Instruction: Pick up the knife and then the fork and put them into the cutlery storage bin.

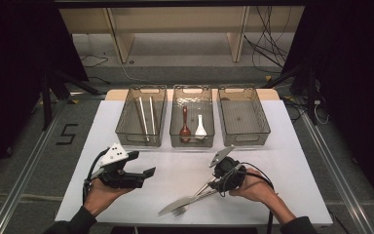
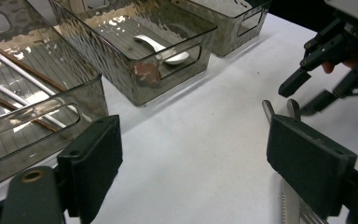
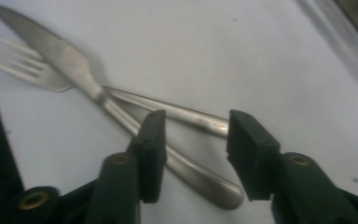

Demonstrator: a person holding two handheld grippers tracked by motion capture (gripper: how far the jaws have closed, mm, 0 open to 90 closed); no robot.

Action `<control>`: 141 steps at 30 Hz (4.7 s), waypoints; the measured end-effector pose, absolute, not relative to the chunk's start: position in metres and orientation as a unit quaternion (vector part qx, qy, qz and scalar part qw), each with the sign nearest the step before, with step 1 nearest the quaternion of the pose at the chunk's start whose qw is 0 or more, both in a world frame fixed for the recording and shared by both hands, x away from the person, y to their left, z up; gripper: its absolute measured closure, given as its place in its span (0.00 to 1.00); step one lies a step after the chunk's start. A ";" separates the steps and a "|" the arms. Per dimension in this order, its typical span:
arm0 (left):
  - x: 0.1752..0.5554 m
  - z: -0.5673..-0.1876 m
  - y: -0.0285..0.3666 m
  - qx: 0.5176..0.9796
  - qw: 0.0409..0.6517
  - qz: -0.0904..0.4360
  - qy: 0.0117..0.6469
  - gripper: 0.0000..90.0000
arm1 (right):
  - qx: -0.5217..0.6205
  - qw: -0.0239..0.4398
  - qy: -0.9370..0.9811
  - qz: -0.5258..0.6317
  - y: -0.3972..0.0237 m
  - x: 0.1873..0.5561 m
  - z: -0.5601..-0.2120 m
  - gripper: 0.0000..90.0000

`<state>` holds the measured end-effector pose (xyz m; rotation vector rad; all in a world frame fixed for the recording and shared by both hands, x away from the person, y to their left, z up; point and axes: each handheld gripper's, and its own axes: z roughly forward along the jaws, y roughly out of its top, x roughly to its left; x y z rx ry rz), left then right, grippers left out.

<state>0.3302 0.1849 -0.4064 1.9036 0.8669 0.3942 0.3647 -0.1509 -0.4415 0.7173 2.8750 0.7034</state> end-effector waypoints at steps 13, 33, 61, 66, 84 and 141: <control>0.329 -0.406 0.187 0.781 0.487 0.163 0.357 0.18 | 0.175 0.032 0.965 0.192 -0.128 0.351 -0.453 0.46; 0.329 -0.407 0.187 0.783 0.486 0.165 0.352 0.18 | 0.136 0.042 0.977 0.158 -0.121 0.346 -0.462 0.65; 0.329 -0.408 0.186 0.785 0.483 0.163 0.352 0.18 | 0.070 0.017 0.989 0.127 -0.115 0.334 -0.459 0.88; 0.329 -0.408 0.186 0.785 0.482 0.164 0.352 0.18 | 0.065 0.011 0.991 0.117 -0.113 0.332 -0.458 0.90; 0.330 -0.409 0.186 0.786 0.480 0.163 0.353 0.18 | 0.073 0.009 0.990 0.121 -0.111 0.331 -0.454 0.94; 0.331 -0.407 0.192 0.771 0.494 0.174 0.362 0.17 | 0.344 0.148 0.880 0.294 -0.220 0.420 -0.378 0.94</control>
